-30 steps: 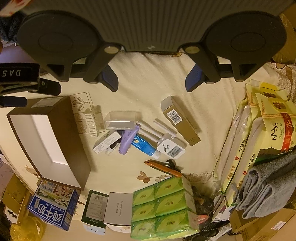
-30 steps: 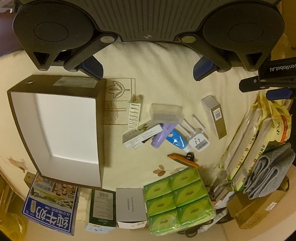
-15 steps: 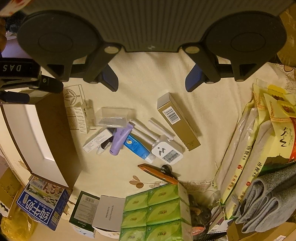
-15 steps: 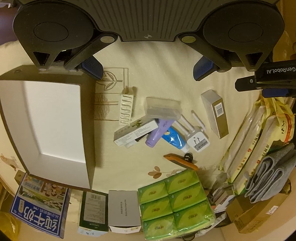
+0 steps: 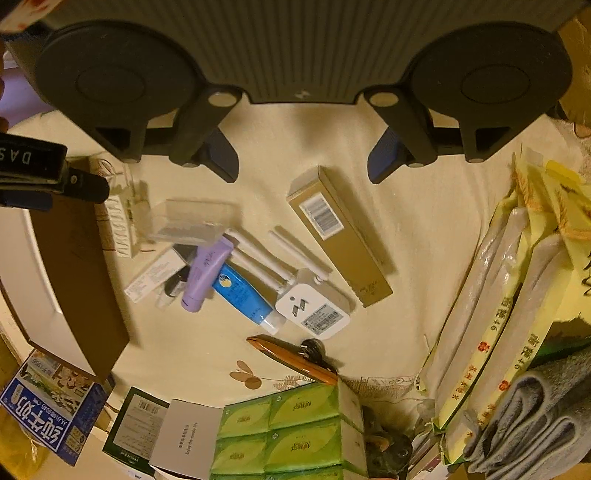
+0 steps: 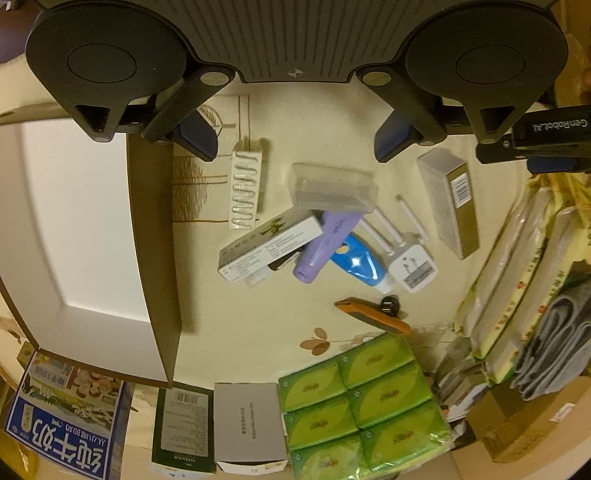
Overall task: Organize rigid objects
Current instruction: 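Grasp the gold perfume box with the left tool while the right tool grasps the white blister strip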
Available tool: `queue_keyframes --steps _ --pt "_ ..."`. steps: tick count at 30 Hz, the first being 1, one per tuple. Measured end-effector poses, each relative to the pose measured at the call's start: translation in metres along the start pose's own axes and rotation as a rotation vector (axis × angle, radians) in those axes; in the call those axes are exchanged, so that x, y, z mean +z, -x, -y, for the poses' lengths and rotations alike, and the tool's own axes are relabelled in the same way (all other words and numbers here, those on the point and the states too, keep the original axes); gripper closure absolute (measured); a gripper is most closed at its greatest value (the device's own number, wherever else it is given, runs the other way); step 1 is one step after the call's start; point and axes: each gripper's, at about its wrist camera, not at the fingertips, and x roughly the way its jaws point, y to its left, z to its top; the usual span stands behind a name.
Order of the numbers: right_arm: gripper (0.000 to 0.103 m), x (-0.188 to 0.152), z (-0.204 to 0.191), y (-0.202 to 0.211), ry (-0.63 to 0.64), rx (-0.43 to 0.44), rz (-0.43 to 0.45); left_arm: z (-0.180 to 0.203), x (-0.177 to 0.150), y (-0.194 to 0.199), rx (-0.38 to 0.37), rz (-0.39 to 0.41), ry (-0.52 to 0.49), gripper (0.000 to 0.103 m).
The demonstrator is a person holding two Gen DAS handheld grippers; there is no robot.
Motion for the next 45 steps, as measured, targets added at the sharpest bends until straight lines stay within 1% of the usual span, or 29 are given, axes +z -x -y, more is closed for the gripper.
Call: queue_keyframes --steps 2,6,15,17,24,25,26,28,34,40,42,45 --pt "0.022 0.004 0.003 -0.008 -0.008 -0.009 -0.003 -0.001 0.004 -0.008 0.009 0.011 -0.001 0.029" --pt "0.025 0.012 0.010 -0.021 -0.029 -0.028 0.002 -0.005 0.011 -0.019 0.007 0.024 0.012 0.029" --pt "0.030 0.023 0.031 -0.044 -0.077 -0.057 0.006 -0.012 0.026 -0.041 0.040 0.039 0.028 0.032" --pt "0.033 0.025 0.035 -0.050 -0.078 -0.068 0.003 -0.013 0.029 -0.047 0.051 0.039 0.031 0.032" --pt "0.036 0.032 0.031 -0.060 0.008 -0.111 0.034 -0.016 0.038 -0.064 0.079 0.032 0.043 0.033" --pt "0.040 0.033 0.029 -0.062 0.021 -0.110 0.034 -0.016 0.039 -0.067 0.080 0.029 0.044 0.033" --pt "0.047 0.033 0.028 -0.064 0.033 -0.104 0.027 -0.017 0.040 -0.068 0.081 0.027 0.045 0.034" --pt "0.050 0.034 0.024 -0.068 0.051 -0.108 0.006 -0.017 0.041 -0.071 0.081 0.025 0.045 0.034" --pt "0.052 0.031 0.021 -0.086 0.048 -0.113 -0.051 -0.019 0.041 -0.080 0.097 0.016 0.040 0.034" --pt "0.052 0.028 0.024 -0.108 0.013 -0.121 -0.107 -0.024 0.042 -0.094 0.107 -0.005 0.052 0.034" --pt "0.054 0.026 0.026 -0.115 0.005 -0.121 -0.127 -0.025 0.043 -0.100 0.112 -0.017 0.060 0.037" --pt "0.066 0.025 0.031 -0.123 -0.013 -0.117 -0.152 -0.027 0.045 -0.108 0.111 -0.036 0.076 0.043"
